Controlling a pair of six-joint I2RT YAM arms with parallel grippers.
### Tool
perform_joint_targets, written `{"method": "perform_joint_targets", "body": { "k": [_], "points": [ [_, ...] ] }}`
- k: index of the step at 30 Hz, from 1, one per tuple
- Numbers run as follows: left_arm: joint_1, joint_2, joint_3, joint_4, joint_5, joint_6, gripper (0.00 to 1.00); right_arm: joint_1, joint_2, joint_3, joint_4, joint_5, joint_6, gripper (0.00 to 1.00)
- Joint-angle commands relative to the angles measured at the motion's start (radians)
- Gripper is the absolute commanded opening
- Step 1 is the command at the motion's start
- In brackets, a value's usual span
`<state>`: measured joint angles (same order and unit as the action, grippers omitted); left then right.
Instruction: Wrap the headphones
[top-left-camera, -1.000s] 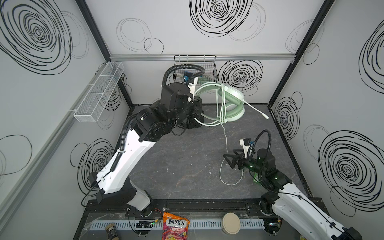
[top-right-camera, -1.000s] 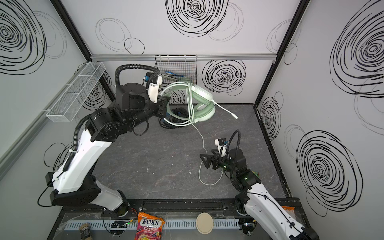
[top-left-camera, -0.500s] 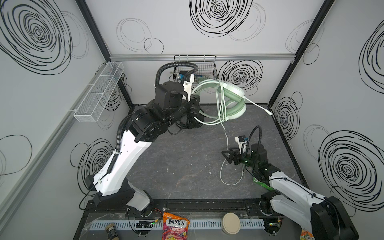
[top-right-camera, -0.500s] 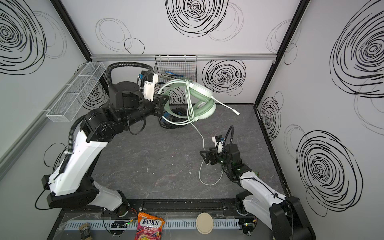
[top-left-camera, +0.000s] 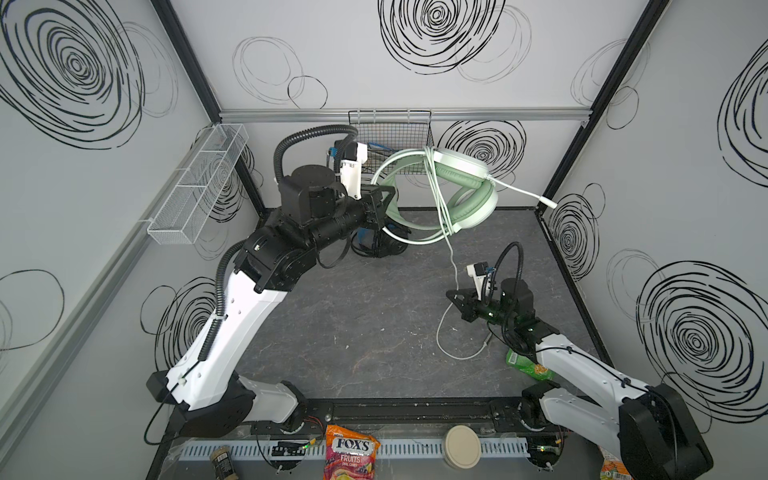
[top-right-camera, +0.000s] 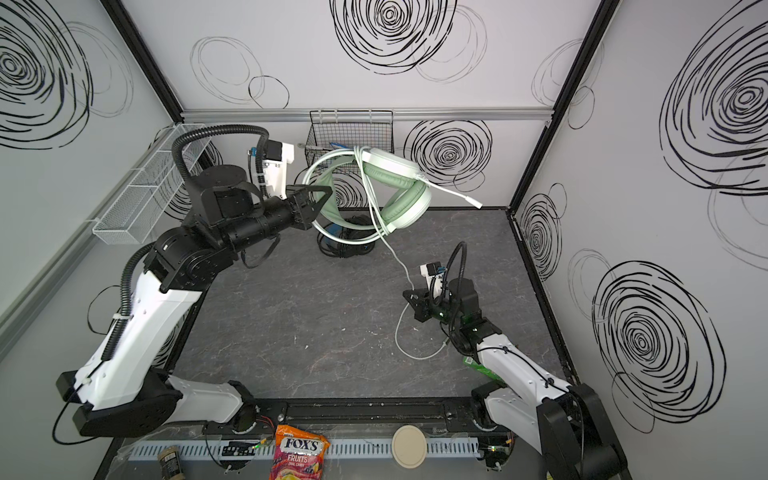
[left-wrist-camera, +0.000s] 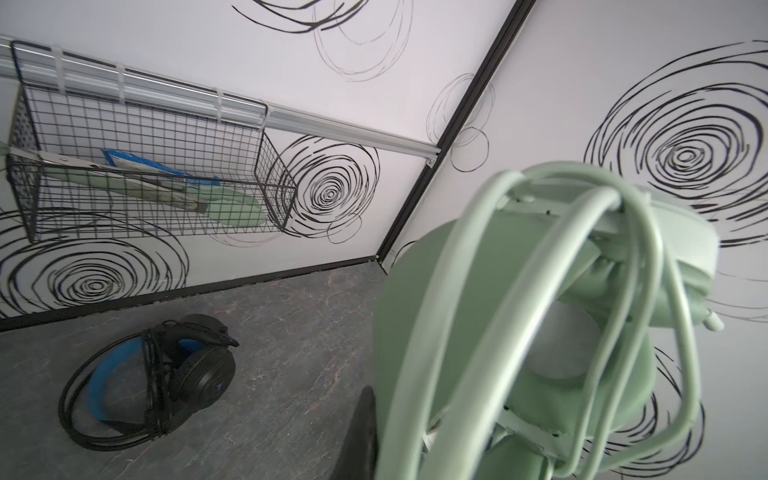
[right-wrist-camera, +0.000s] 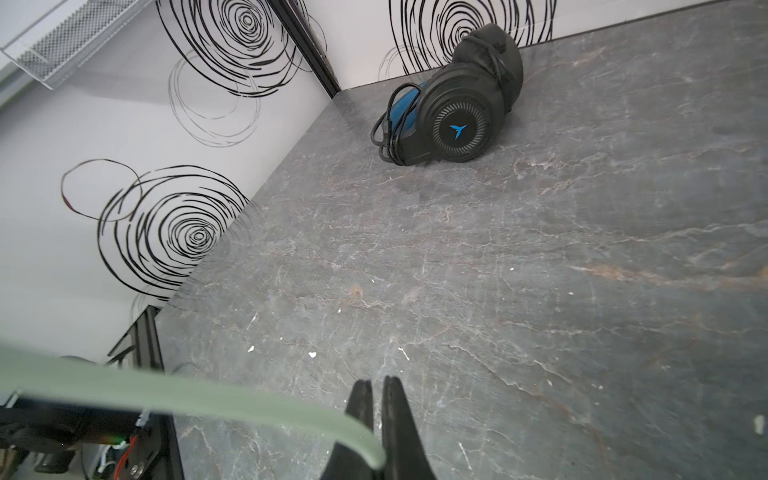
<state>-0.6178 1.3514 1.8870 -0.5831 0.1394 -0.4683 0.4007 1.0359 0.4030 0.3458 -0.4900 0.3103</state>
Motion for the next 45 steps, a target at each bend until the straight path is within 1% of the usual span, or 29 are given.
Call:
{"method": "perform_joint_targets", "body": {
  "k": [1, 3, 6, 8, 10, 12, 13, 14, 16, 17, 20, 23, 27, 30, 33, 37, 39, 45],
  "points": [
    [0.019, -0.055, -0.058, 0.356, 0.267, -0.112, 0.00, -0.023, 0.019, 0.066, -0.025, 0.018, -0.009, 0.00],
    [0.011, -0.055, -0.098, 0.426, 0.387, -0.137, 0.00, -0.025, 0.041, 0.106, -0.049, 0.037, -0.035, 0.00],
    [-0.012, -0.059, -0.127, 0.460, 0.488, -0.133, 0.00, -0.031, 0.078, 0.189, -0.103, 0.063, -0.069, 0.00],
    [-0.013, -0.058, -0.114, 0.410, 0.511, -0.099, 0.00, -0.039, 0.098, 0.249, -0.140, 0.083, -0.088, 0.00],
    [-0.013, -0.057, -0.091, 0.333, 0.527, -0.053, 0.00, -0.055, 0.111, 0.309, -0.189, 0.131, -0.105, 0.00],
    [-0.013, -0.071, -0.109, 0.338, 0.599, -0.055, 0.00, -0.082, 0.126, 0.356, -0.228, 0.178, -0.116, 0.00],
    [-0.013, -0.077, -0.122, 0.348, 0.646, -0.069, 0.00, -0.102, 0.128, 0.370, -0.230, 0.176, -0.124, 0.00],
    [-0.017, -0.081, -0.128, 0.336, 0.669, -0.067, 0.00, -0.112, 0.128, 0.379, -0.227, 0.176, -0.132, 0.00],
    [-0.024, -0.092, -0.140, 0.268, 0.696, -0.037, 0.00, -0.114, 0.119, 0.411, -0.237, 0.171, -0.171, 0.00],
    [-0.028, -0.096, -0.140, 0.214, 0.688, -0.011, 0.00, -0.115, 0.113, 0.425, -0.243, 0.168, -0.188, 0.00],
    [-0.038, -0.112, -0.148, 0.031, 0.621, 0.104, 0.00, -0.114, 0.081, 0.473, -0.263, 0.183, -0.241, 0.00],
    [-0.056, -0.128, -0.175, -0.080, 0.586, 0.178, 0.00, -0.115, 0.046, 0.501, -0.260, 0.165, -0.299, 0.00],
    [-0.084, -0.125, -0.174, -0.215, 0.549, 0.264, 0.00, -0.114, -0.017, 0.511, -0.225, 0.113, -0.380, 0.00],
    [-0.123, -0.093, -0.136, -0.335, 0.478, 0.331, 0.00, -0.114, -0.053, 0.520, -0.201, 0.098, -0.443, 0.01],
    [-0.182, -0.051, -0.092, -0.445, 0.304, 0.397, 0.00, -0.115, -0.057, 0.567, -0.232, 0.100, -0.490, 0.01],
    [-0.246, -0.023, -0.086, -0.499, 0.055, 0.441, 0.00, -0.108, -0.058, 0.607, -0.237, 0.103, -0.536, 0.01],
    [-0.273, -0.006, -0.069, -0.514, -0.047, 0.454, 0.00, -0.100, -0.059, 0.629, -0.255, 0.127, -0.553, 0.02],
    [-0.304, 0.021, -0.033, -0.526, -0.243, 0.479, 0.00, -0.058, -0.056, 0.687, -0.319, 0.212, -0.629, 0.02]
  ]
}}
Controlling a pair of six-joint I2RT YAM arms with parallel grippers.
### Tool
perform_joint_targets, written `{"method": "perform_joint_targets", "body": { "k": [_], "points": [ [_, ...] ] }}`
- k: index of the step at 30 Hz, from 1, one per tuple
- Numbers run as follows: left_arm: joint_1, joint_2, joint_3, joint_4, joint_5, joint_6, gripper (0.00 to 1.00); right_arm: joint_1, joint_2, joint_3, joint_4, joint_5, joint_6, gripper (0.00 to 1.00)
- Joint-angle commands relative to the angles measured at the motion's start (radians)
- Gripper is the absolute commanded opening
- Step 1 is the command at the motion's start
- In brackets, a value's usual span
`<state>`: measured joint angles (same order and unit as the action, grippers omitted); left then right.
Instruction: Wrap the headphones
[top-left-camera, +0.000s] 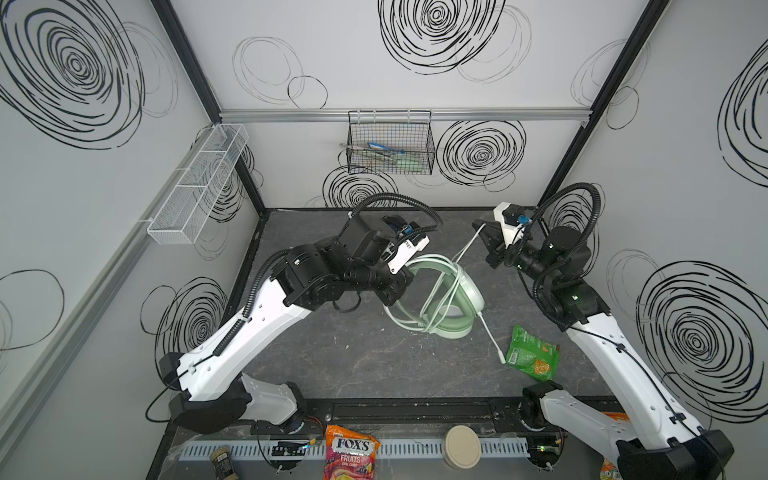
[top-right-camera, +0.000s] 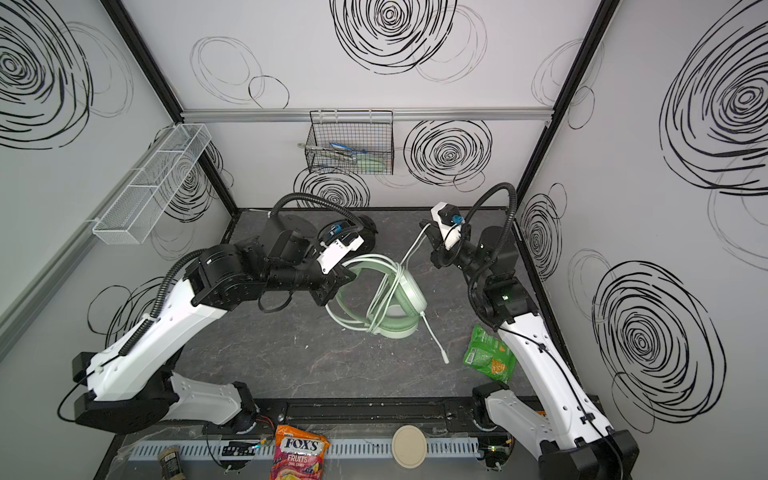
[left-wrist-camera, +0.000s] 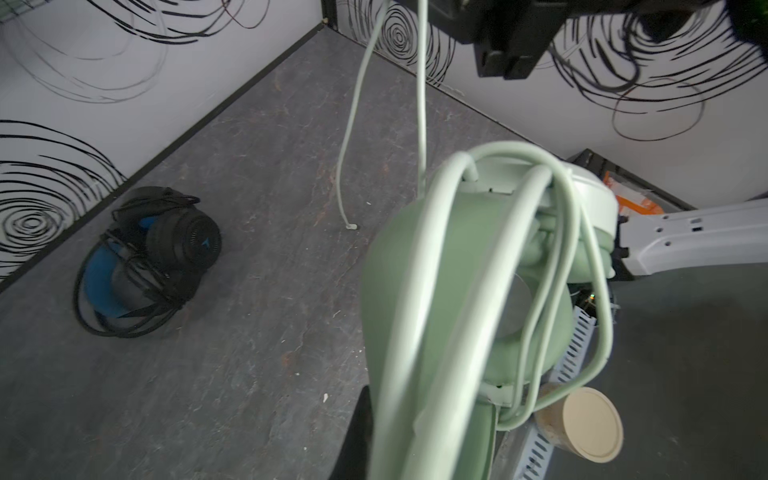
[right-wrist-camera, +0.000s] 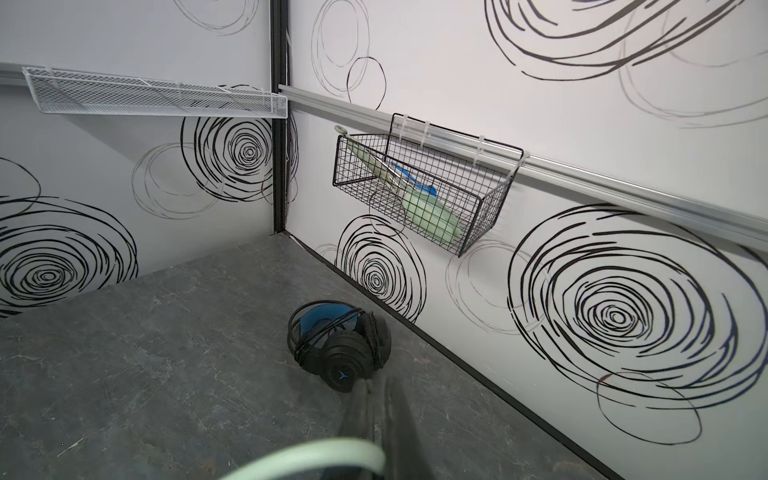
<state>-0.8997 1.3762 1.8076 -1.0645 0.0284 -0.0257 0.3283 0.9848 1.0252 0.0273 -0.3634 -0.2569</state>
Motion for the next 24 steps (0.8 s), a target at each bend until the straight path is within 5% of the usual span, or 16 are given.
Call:
{"method": "perform_joint_targets", "body": {
  "k": [1, 12, 19, 24],
  "points": [
    [-0.035, 0.002, 0.051, -0.050, -0.165, 0.043, 0.00, 0.029, -0.005, 0.075, -0.011, 0.108, -0.078, 0.02],
    [-0.136, 0.093, 0.112, -0.047, -0.726, 0.004, 0.00, 0.227, -0.024, 0.128, -0.029, 0.409, -0.284, 0.01],
    [-0.158, 0.172, 0.191, -0.028, -1.079, -0.020, 0.00, 0.255, -0.050, 0.136, -0.050, 0.419, -0.390, 0.02],
    [-0.160, 0.212, 0.208, 0.156, -1.222, 0.114, 0.00, 0.303, -0.071, 0.135, -0.071, 0.436, -0.449, 0.02]
  ]
}}
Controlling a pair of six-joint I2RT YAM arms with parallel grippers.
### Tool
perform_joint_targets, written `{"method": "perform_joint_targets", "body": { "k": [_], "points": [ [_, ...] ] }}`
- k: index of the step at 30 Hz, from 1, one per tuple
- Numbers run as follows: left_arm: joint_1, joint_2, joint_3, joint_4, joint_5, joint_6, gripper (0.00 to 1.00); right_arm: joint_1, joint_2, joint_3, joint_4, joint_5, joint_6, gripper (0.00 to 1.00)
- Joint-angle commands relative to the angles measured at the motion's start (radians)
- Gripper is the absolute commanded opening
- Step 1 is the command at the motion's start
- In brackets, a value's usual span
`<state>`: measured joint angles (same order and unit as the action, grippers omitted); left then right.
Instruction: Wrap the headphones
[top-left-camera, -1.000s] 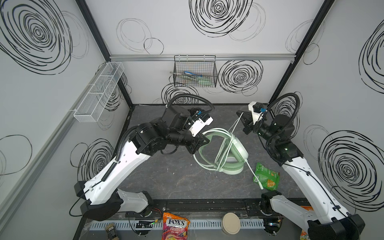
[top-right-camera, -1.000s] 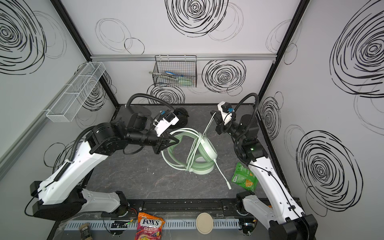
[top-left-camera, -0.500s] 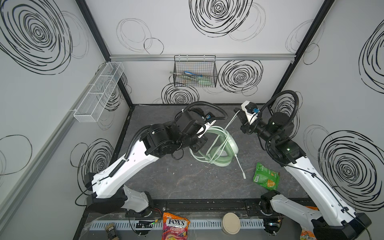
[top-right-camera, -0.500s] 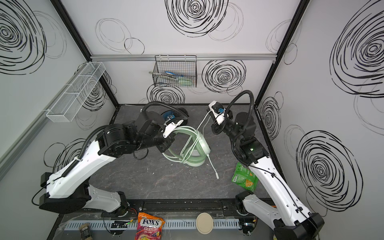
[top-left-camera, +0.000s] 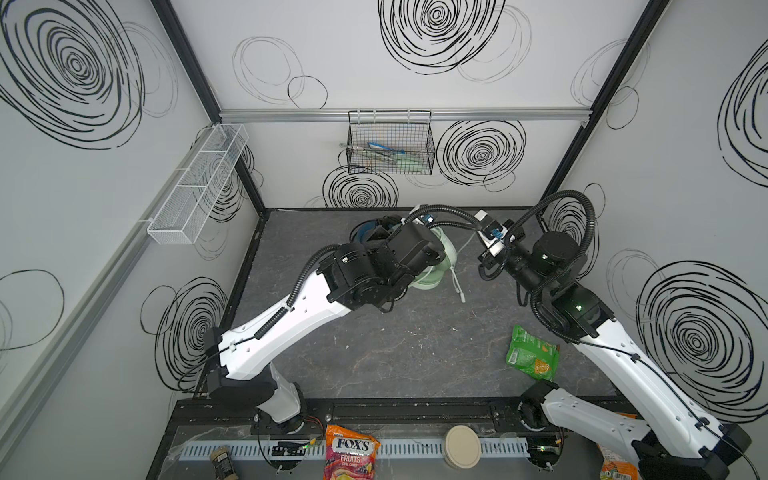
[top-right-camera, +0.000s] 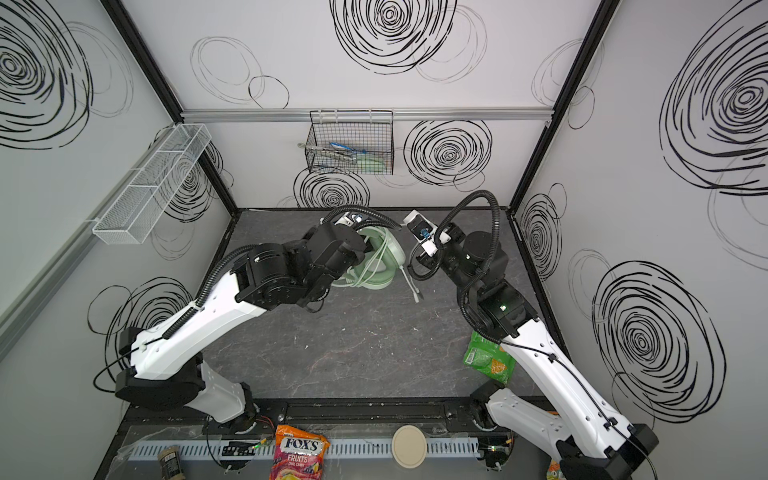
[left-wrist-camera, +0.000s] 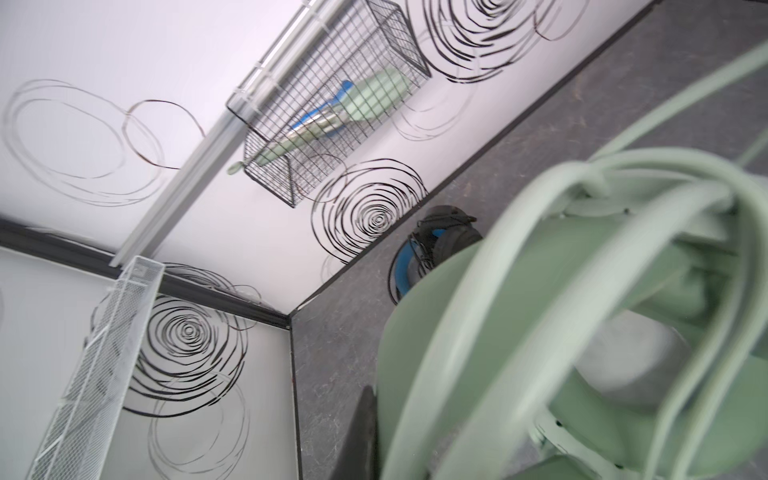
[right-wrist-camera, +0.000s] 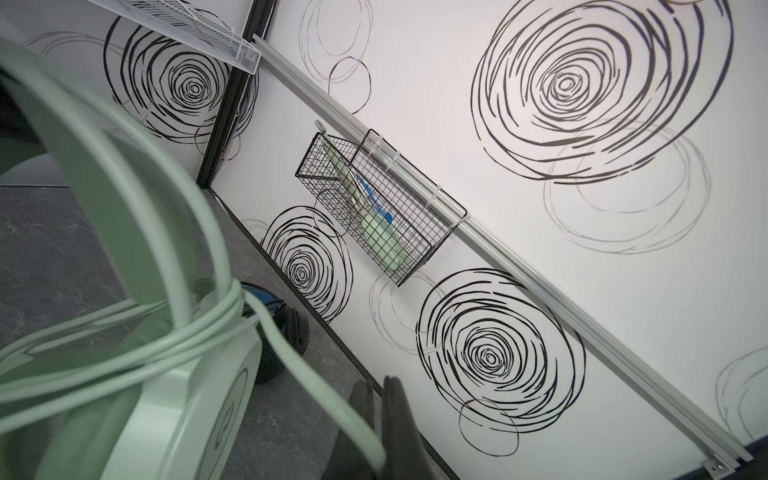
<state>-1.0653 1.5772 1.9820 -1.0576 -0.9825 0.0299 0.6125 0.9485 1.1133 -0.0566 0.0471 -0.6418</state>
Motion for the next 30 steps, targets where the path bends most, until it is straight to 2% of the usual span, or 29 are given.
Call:
{"method": "perform_joint_targets", "body": {
  "k": [1, 3, 5, 7, 9, 12, 17, 19, 21, 24, 26, 30],
  "points": [
    [0.007, 0.015, 0.023, 0.206, -0.223, 0.099, 0.00, 0.032, -0.035, 0.057, 0.001, 0.026, -0.063, 0.02],
    [0.005, 0.004, -0.039, 0.372, -0.254, 0.188, 0.00, 0.063, -0.037, 0.073, -0.013, 0.037, -0.043, 0.02],
    [0.001, -0.029, -0.151, 0.618, -0.275, 0.307, 0.00, 0.083, -0.043, 0.084, -0.027, 0.041, -0.008, 0.02],
    [-0.007, -0.042, -0.253, 0.879, -0.303, 0.476, 0.00, 0.105, -0.042, 0.102, -0.054, 0.066, 0.027, 0.01],
    [-0.006, -0.029, -0.303, 1.047, -0.314, 0.589, 0.00, 0.127, -0.034, 0.125, -0.087, 0.098, 0.050, 0.01],
    [0.009, -0.017, -0.322, 1.145, -0.317, 0.635, 0.00, 0.138, -0.030, 0.150, -0.116, 0.103, 0.084, 0.01],
    [0.047, -0.018, -0.326, 1.223, -0.299, 0.697, 0.00, 0.219, 0.031, 0.197, -0.223, 0.274, -0.014, 0.00],
    [0.059, -0.027, -0.349, 1.318, -0.300, 0.779, 0.00, 0.235, 0.026, 0.200, -0.229, 0.275, -0.030, 0.00],
    [0.060, -0.032, -0.399, 1.530, -0.301, 0.953, 0.00, 0.245, 0.023, 0.212, -0.236, 0.271, -0.025, 0.00],
    [0.060, -0.005, -0.473, 1.948, -0.287, 1.328, 0.00, 0.255, 0.038, 0.240, -0.256, 0.326, -0.009, 0.00],
    [0.060, 0.007, -0.490, 2.073, -0.268, 1.456, 0.00, 0.254, 0.042, 0.247, -0.254, 0.376, -0.019, 0.00],
    [0.060, -0.017, -0.494, 1.970, -0.253, 1.375, 0.00, 0.256, 0.041, 0.258, -0.257, 0.426, -0.078, 0.00]
  ]
}}
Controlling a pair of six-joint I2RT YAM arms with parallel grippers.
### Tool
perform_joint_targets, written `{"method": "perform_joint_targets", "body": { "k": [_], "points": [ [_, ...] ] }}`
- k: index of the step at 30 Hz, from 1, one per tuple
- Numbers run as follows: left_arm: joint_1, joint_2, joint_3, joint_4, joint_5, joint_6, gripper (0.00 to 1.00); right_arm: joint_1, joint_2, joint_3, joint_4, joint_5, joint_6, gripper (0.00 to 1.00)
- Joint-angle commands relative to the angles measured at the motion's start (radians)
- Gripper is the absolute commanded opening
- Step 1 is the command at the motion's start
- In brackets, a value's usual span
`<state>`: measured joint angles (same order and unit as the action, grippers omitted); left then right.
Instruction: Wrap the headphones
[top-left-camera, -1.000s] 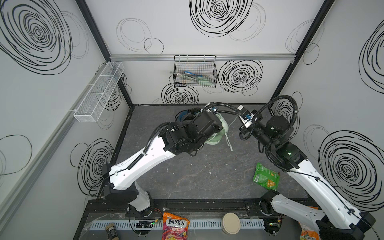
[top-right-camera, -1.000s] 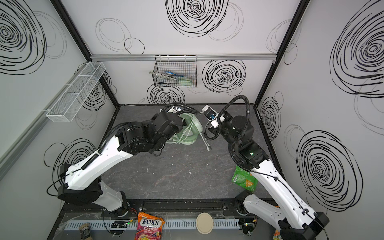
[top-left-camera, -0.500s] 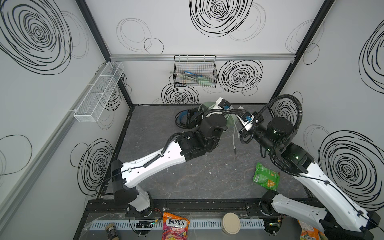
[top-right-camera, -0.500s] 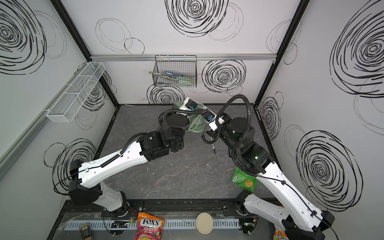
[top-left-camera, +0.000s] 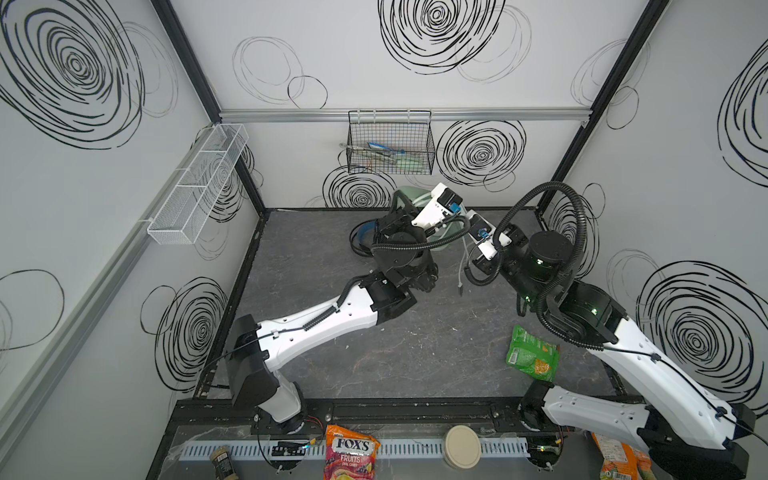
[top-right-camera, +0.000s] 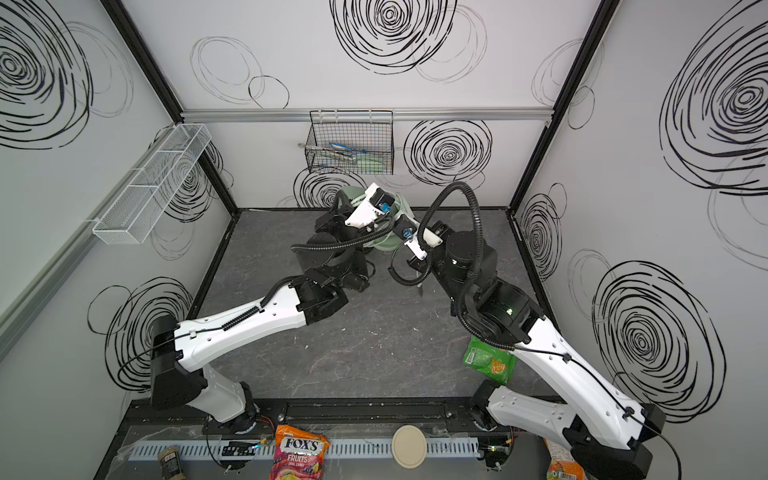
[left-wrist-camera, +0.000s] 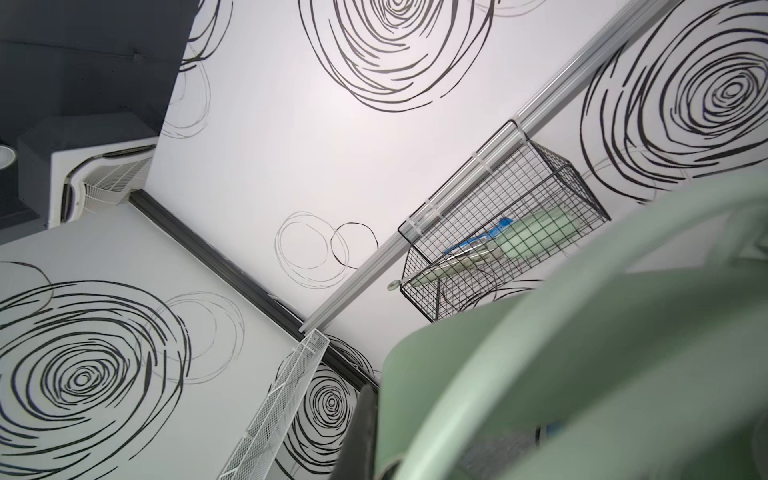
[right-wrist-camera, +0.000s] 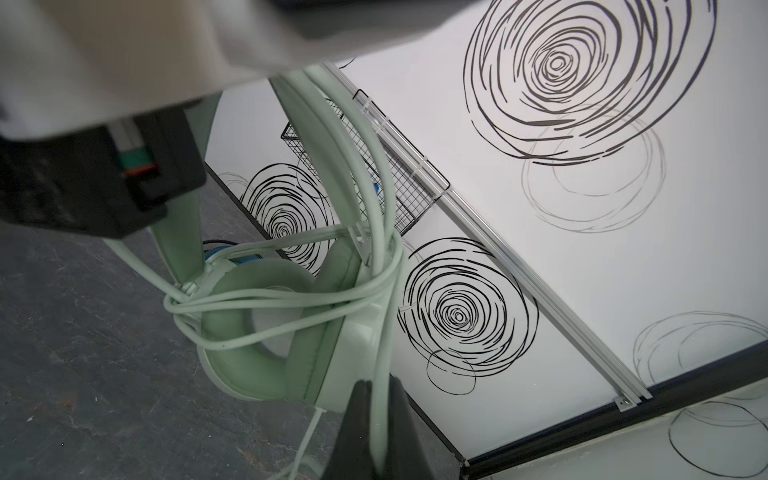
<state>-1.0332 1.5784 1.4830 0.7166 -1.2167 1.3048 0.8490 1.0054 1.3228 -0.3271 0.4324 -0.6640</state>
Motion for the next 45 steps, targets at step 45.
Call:
{"method": "perform_joint_targets", "body": {
  "k": [45],
  "points": [
    [0.067, 0.011, 0.199, 0.087, -0.010, -0.052, 0.00, 0.035, 0.048, 0.178, -0.003, 0.234, -0.242, 0.00]
  ]
}}
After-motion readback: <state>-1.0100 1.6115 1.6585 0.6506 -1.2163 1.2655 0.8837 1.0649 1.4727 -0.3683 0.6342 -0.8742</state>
